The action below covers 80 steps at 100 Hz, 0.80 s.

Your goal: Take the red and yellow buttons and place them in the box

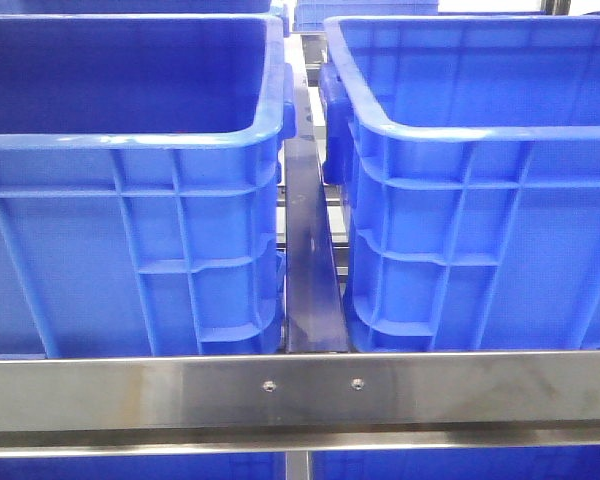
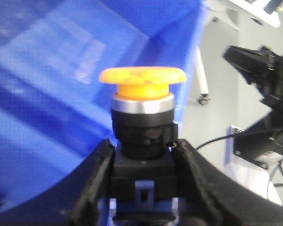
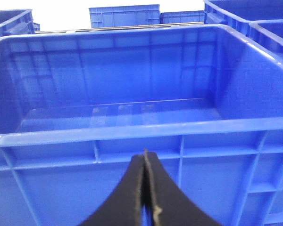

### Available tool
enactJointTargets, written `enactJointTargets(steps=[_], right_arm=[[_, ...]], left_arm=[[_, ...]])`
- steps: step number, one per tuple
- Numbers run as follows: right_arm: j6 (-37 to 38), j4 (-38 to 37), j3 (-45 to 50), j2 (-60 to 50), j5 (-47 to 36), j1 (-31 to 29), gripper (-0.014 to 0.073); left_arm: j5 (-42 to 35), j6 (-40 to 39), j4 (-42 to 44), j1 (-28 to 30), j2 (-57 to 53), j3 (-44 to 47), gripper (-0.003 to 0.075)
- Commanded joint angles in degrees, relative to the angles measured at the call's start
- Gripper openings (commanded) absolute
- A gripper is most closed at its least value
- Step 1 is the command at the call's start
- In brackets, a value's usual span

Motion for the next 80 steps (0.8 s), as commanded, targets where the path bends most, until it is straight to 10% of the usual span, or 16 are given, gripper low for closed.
enactJointTargets(steps=[1,80], right_arm=[[-0.52,-0.54,-0.99,-1.28,-4.37,-0.39,-0.0069],[-0.57,-0.54,-8.64,0.91,6.84,-0.21,-0.0069]], left_arm=[[2.03,0.09,-5.03,-2.59,-1.54,-1.66,0.0177],[1.13,0.09,-5.18,-6.45,-0.99,-1.66,0.0176]])
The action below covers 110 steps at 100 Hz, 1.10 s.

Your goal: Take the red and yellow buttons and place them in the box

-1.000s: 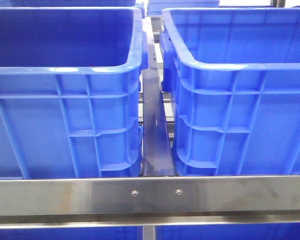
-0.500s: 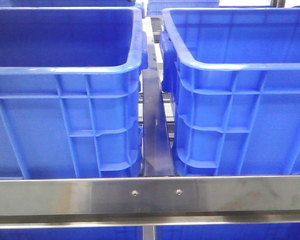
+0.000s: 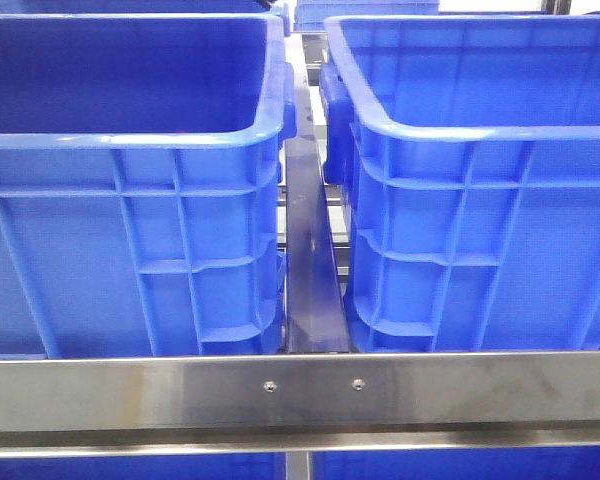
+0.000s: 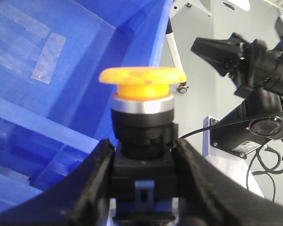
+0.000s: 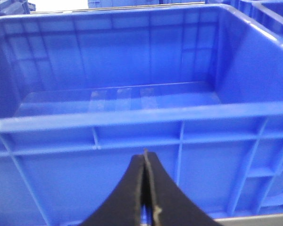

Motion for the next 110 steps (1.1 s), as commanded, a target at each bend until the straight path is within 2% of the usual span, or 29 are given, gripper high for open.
enactJointTargets(steps=[1,18,42,50,55,61,76,81,86,110], right_arm=[[-0.44,-0.54,-5.11,1.08,-0.31,-0.21,-0.0069],[-0.44,0.00,-12.46,6.83,10.88,-0.21,-0.0069],[-0.44,1.01,-22.07,17.28,21.17,-0.21,-0.0066],[-0.44,1.01,-25.44,21.17,24.82,-0.21,-0.0042],[-0.44,1.13,-27.49,23.57,26.90,-0.21,0.0004],[-0.44,1.29,-30.03,26.49,29.10,-0.21,0.0101],[-0.44,1.64,-34.71,31.51,31.68,-0.21,0.0451],[-0.44,1.64,-35.77,32.71,31.61,-0.21,0.0523],[-0.44,1.64,-36.37,33.70,31.56,-0.21,0.0550],[-0.63,2.32,-37.10,34.96,31.23,-0.21,0.0547]], left_arm=[[1.15,0.01,-4.72,-0.52,-2.15,-1.66,0.0176],[1.15,0.01,-4.72,-0.52,-2.15,-1.66,0.0176],[1.15,0.01,-4.72,-0.52,-2.15,-1.66,0.0176],[1.15,0.01,-4.72,-0.52,-2.15,-1.66,0.0176],[1.15,0.01,-4.72,-0.52,-2.15,-1.66,0.0176],[1.15,0.01,-4.72,-0.52,-2.15,-1.66,0.0176],[1.15,0.01,-4.72,-0.52,-2.15,-1.66,0.0176],[1.15,0.01,-4.72,-0.52,-2.15,-1.66,0.0176],[1.15,0.01,-4.72,-0.52,-2.15,-1.66,0.0176],[1.15,0.01,-4.72,-0.52,-2.15,-1.66,0.0176]])
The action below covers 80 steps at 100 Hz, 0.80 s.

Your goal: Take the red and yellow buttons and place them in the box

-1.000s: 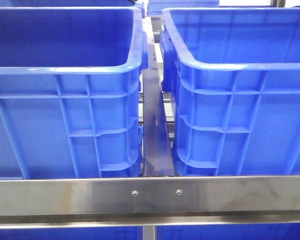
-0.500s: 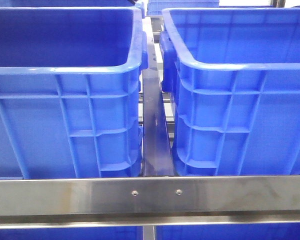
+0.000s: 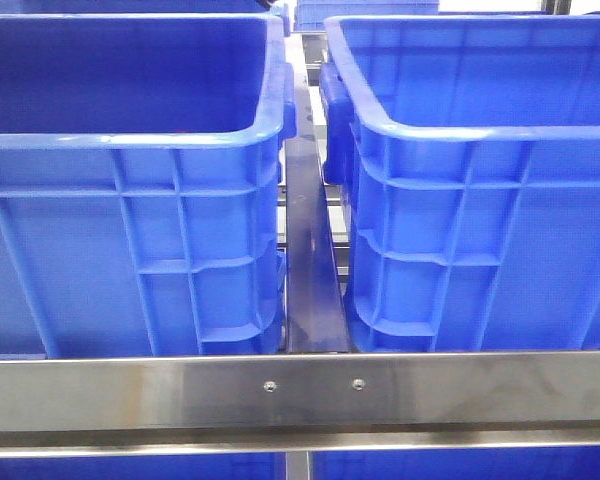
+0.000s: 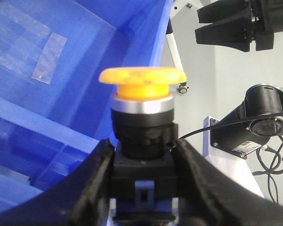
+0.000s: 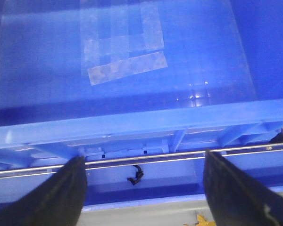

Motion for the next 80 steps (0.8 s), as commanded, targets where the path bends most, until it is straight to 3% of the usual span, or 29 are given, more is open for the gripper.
enactJointTargets(steps=[1,17,36,48,72,80], right_arm=[[-0.64,0.88,-2.50,0.57,-3.29,-0.21,0.0547],[-2.56,7.01,-5.16,2.17,-4.67,-0.21,0.0547],[-8.23,20.39,-10.22,8.48,-2.10,-0.21,0.0547],[-14.70,34.76,-13.08,12.88,-0.56,-0.21,0.0547],[-35.68,74.74,-15.47,22.11,6.31,-0.21,0.0547],[-40.43,83.20,-15.47,25.51,10.15,-0.21,0.0547]], left_arm=[[1.15,-0.03,-4.72,-0.52,-2.15,-1.66,0.0176],[1.15,-0.03,-4.72,-0.52,-2.15,-1.66,0.0176],[1.15,-0.03,-4.72,-0.52,-2.15,-1.66,0.0176],[1.15,-0.03,-4.72,-0.52,-2.15,-1.66,0.0176],[1.15,-0.03,-4.72,-0.52,-2.15,-1.66,0.0176],[1.15,-0.03,-4.72,-0.52,-2.15,-1.66,0.0176]])
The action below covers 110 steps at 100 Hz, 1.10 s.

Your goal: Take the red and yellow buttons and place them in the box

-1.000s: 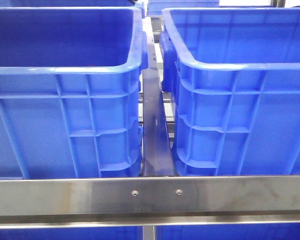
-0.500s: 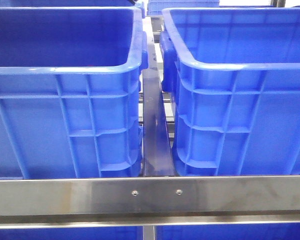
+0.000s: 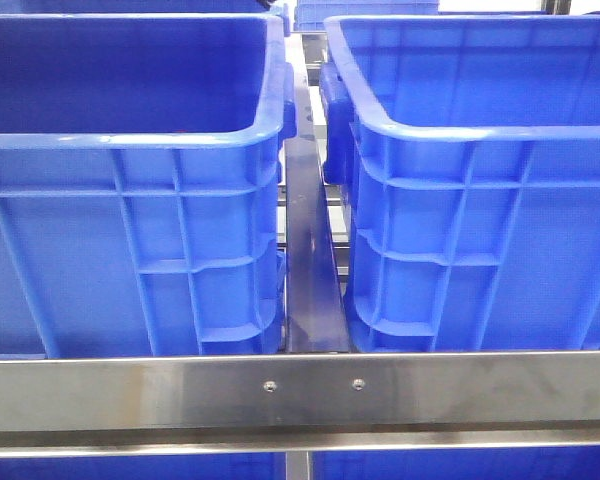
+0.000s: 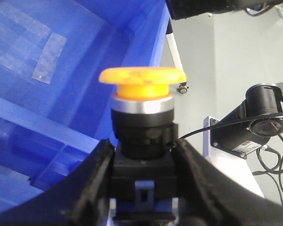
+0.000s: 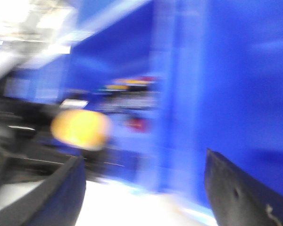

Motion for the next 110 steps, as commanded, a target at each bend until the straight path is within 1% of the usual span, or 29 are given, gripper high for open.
enactJointTargets(steps=[1,8,15,29,53,64,84,110], right_arm=[[-7.68,16.15,-2.12,3.15,3.53,-0.21,0.0547],[-10.15,19.67,-2.12,5.73,5.12,0.66,0.0547],[-11.98,21.19,-2.12,7.92,5.20,2.44,0.0547],[-14.55,23.07,-2.12,11.56,5.02,6.50,0.0547],[-17.12,25.65,-2.34,15.37,3.83,11.17,0.0547],[-17.66,25.80,-3.85,16.49,3.74,13.42,0.0547],[-17.66,25.88,-7.69,18.43,2.39,15.69,0.0547],[-17.66,25.71,-7.95,19.46,2.68,17.28,0.0547]], left_arm=[[1.15,-0.03,-4.72,-0.52,-2.15,-1.66,0.0176],[1.15,-0.03,-4.72,-0.52,-2.15,-1.66,0.0176],[1.15,-0.03,-4.72,-0.52,-2.15,-1.66,0.0176],[1.15,-0.03,-4.72,-0.52,-2.15,-1.66,0.0176],[1.15,-0.03,-4.72,-0.52,-2.15,-1.66,0.0176],[1.15,-0.03,-4.72,-0.52,-2.15,-1.66,0.0176],[1.15,-0.03,-4.72,-0.52,-2.15,-1.66,0.0176],[1.15,-0.03,-4.72,-0.52,-2.15,-1.66,0.0176]])
